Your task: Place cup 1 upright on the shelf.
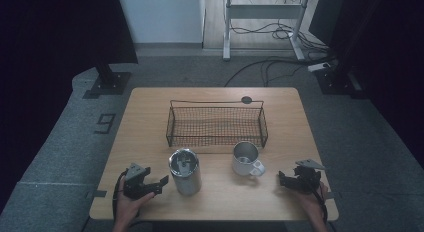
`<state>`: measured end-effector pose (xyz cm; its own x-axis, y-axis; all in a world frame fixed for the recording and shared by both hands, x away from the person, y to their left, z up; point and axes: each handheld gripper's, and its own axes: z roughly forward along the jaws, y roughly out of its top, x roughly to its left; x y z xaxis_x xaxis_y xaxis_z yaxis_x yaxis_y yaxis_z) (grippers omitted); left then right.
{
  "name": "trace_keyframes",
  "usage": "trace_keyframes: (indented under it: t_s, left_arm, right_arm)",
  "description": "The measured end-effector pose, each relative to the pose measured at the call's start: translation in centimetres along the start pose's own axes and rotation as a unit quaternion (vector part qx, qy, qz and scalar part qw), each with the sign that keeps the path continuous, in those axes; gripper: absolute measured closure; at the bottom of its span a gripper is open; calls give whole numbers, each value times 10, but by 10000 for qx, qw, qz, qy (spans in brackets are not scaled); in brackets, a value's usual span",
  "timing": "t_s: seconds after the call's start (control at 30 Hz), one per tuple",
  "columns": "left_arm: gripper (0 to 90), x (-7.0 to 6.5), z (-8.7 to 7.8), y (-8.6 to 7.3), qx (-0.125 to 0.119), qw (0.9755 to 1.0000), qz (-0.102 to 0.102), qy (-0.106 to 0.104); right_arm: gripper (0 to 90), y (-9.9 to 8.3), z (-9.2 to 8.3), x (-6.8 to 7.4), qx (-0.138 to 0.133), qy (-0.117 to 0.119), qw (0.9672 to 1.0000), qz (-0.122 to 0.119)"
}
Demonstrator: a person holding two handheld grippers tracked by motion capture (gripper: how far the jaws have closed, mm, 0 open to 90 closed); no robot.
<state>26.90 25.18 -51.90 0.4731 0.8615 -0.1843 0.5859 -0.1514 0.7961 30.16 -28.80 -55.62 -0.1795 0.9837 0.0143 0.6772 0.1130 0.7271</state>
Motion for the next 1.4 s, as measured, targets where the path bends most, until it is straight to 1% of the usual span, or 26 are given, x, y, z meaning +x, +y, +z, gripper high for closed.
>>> trace_keyframes:
  t_s: [0.03,0.07,0.1,0.2,0.27,0.3,0.4,0.5,0.63,0.87,0.9,0.93,0.97,1.03,1.13,1.27,1.3,1.4]
  left_arm:
    - [147,-3,-7,2,-47,9998,-2,-208]
    - [146,-4,-10,3,-77,9995,3,-296]
    - [145,-5,-13,4,-105,9993,42,-365]
    - [141,-11,-21,8,-213,9986,119,-477]
    - [138,-14,-23,10,-259,9983,151,-499]
    - [134,-18,-27,12,-306,9979,228,-529]
    - [130,-24,-32,14,-348,9972,339,-576]
    - [121,-27,-34,15,-388,9964,404,-641]
    - [118,-30,-36,17,-431,9955,435,-723]
    - [63,-41,-42,21,-435,9921,674,-969]
    - [54,-41,-42,21,-435,9921,674,-969]
    - [47,-43,-44,22,-455,9910,704,-1042]
    - [44,-43,-44,22,-455,9910,704,-1042]
    - [39,-47,-46,23,-474,9896,775,-1114]
    - [22,-52,-45,24,-487,9884,837,-1171]
    - [4,-55,-42,25,-521,9875,844,-1229]
    - [2,-60,-39,25,-494,9866,891,-1278]
    - [1,-66,-35,25,-441,9852,987,-1333]
  right_arm:
    - [60,0,0,0,-5,-7,10000,-3]
    - [61,0,0,0,-8,-8,10000,-3]
    - [61,0,0,0,-8,-8,10000,-3]
    - [66,0,-1,0,-11,-10,10000,-6]
    - [67,0,-1,0,-12,-11,10000,-2]
    - [70,0,-1,0,-24,-11,10000,7]
    - [76,0,-1,0,-28,-13,10000,6]
    - [81,-1,-1,-1,-38,-9,10000,-1]
    - [94,-1,-1,-2,-44,-10,10000,-3]
    - [100,-1,-1,-2,-54,-8,10000,16]
    - [100,-1,-1,-2,-54,-8,10000,16]
    - [100,-1,-1,-2,-54,-9,10000,17]
    - [100,-1,-1,-2,-54,-9,10000,17]
    - [100,-1,-1,-2,-54,-9,10000,17]
    - [101,-1,-1,-2,-54,-9,10000,16]
    - [103,0,-1,-2,-60,-11,10000,10]
    - [103,0,-1,-2,-63,-12,10000,12]
    - [103,0,-1,-2,-62,-13,10000,13]
